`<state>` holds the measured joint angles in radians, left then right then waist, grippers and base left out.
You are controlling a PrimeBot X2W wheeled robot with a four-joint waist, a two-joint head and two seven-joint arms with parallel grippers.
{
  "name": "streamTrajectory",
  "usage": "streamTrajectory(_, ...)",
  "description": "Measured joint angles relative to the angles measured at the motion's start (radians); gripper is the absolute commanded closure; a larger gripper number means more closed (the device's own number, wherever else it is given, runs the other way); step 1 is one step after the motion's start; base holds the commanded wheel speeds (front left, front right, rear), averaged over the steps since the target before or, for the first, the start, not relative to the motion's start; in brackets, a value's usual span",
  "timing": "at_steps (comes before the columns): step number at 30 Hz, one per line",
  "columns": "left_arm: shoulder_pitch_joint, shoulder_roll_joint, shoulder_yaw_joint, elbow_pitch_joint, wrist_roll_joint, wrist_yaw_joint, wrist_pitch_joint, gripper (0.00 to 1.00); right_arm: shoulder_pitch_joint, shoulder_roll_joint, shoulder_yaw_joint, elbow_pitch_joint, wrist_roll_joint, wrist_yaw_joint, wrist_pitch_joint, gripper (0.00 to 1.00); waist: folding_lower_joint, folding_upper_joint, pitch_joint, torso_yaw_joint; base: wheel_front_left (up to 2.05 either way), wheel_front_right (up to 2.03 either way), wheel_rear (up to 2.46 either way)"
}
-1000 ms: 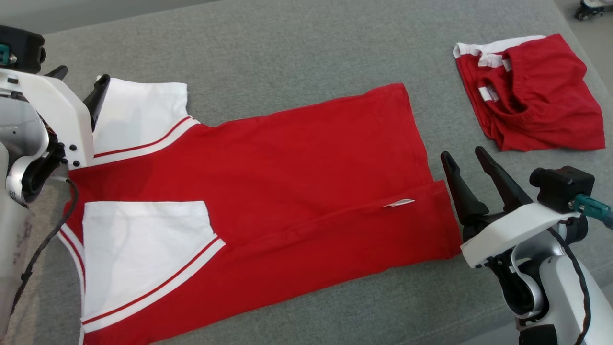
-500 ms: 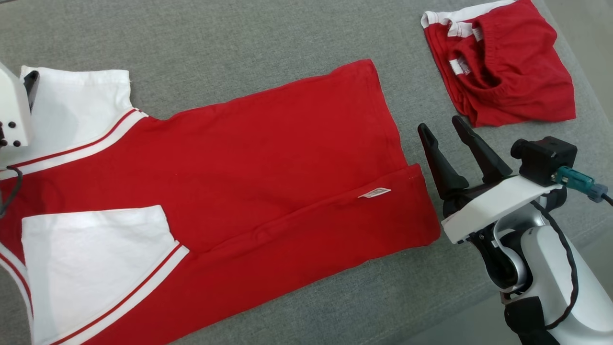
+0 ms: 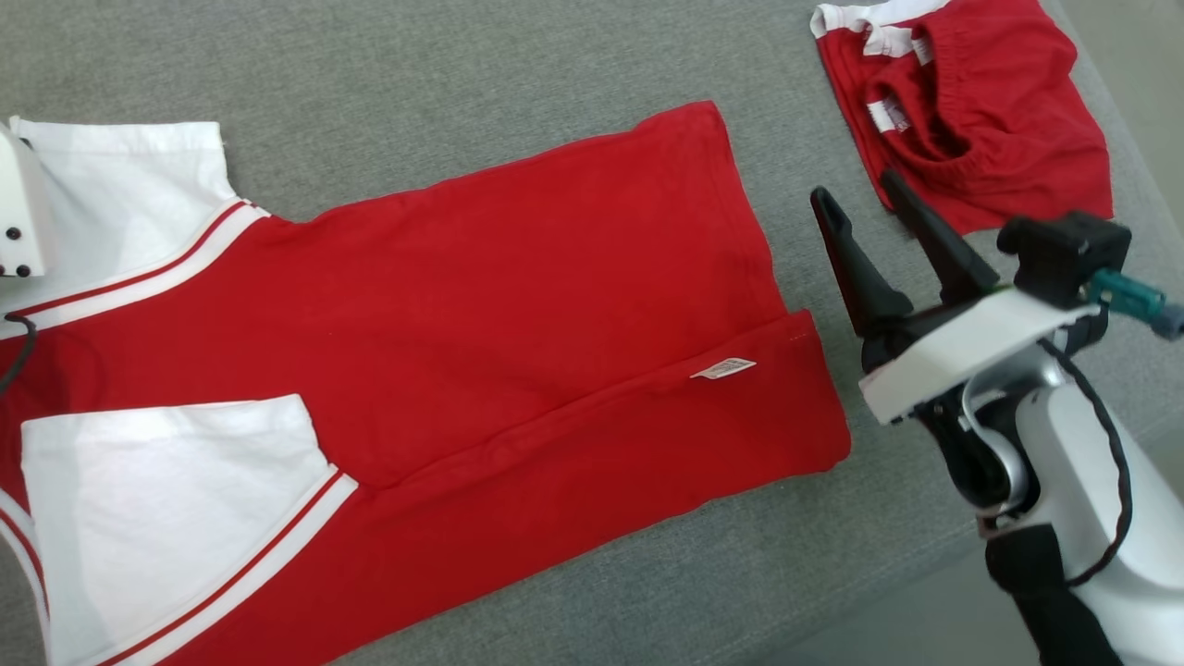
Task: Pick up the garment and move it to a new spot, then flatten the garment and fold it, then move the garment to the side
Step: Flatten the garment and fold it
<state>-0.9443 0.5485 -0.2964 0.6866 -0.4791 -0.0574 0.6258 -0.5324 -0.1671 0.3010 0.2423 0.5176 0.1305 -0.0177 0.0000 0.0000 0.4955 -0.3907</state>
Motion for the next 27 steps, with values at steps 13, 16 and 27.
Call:
streamTrajectory(13,-0.028,-0.095,-0.030,-0.070,-0.036,-0.044,-0.157,1.00,-0.291,-0.165,0.185,0.215,-0.033,0.000,0.122,0.00,0.0000,0.0000,-0.001,0.117,0.00,0.00,0.00)
streamTrajectory(16,-0.023,-0.111,-0.042,-0.098,-0.052,-0.055,-0.191,1.00,-0.339,-0.189,0.237,0.291,-0.018,0.000,0.154,0.00,0.0000,0.0000,0.001,0.159,0.00,0.00,0.00)
streamTrajectory(27,-0.007,-0.146,-0.081,-0.129,-0.077,-0.065,-0.241,1.00,-0.470,-0.233,0.390,0.466,0.071,0.000,0.250,0.00,0.0000,0.0000,0.020,0.258,0.00,0.00,0.00)
